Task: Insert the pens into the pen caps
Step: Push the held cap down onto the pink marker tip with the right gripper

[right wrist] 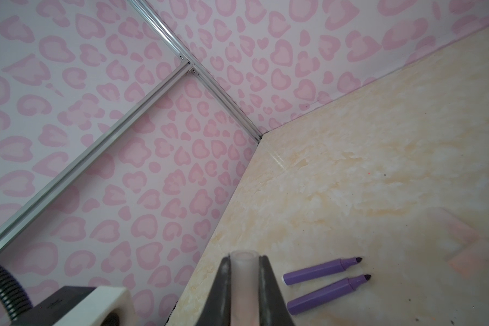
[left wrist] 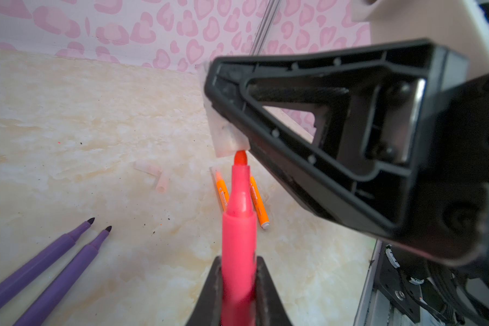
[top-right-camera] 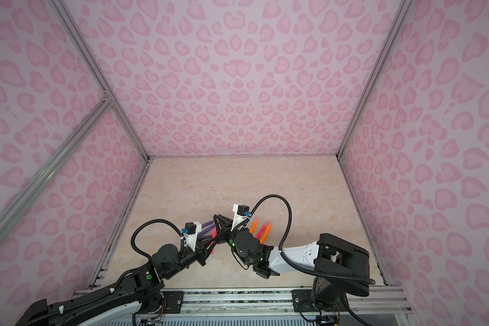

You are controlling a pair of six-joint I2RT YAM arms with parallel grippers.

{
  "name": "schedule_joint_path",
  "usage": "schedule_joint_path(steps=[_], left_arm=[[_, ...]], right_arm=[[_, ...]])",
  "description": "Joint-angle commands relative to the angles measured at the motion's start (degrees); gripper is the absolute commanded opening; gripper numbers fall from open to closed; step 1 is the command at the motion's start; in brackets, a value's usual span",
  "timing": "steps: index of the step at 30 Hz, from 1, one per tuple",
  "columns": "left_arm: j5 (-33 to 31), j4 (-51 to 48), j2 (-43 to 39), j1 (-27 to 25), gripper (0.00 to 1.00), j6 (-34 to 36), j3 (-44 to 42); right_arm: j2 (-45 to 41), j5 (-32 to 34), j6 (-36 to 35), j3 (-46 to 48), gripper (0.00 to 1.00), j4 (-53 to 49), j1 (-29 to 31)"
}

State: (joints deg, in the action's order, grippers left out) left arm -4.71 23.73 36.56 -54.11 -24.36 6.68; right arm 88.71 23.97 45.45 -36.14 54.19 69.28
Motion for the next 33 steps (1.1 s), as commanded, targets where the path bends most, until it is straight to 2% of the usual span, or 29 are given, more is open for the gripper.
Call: schedule_joint_path(steps=[1, 11, 20, 27, 33], left_arm=[[-0.86, 0.97, -0.37, -0.03, 0.03, -0.16, -0.02], [-1.57, 0.90, -0.43, -0.03, 0.03, -0.34, -0.08], [-1.71, 1.01, -0.96, -0.03, 0.03, -0.76, -0.51], [-1.45, 0.79, -3.34, -0.03, 0.03, -0.96, -1.32], [-0.85, 0.08, -6.37, -0.03, 0.03, -1.22, -2.14]], right_arm=[[0.16, 0.82, -0.21, 0.67, 0.00, 2.37, 0.07], [0.87, 0.67, 0.16, 1.42, 0.00, 3.32, 1.33], [3.09, 0.16, -0.51, 3.08, 0.00, 8.76, 3.01], [4.71, -0.28, -2.46, 7.56, 0.00, 18.28, 3.32], [8.17, -3.49, -4.65, 9.73, 0.07, 28.61, 3.34]])
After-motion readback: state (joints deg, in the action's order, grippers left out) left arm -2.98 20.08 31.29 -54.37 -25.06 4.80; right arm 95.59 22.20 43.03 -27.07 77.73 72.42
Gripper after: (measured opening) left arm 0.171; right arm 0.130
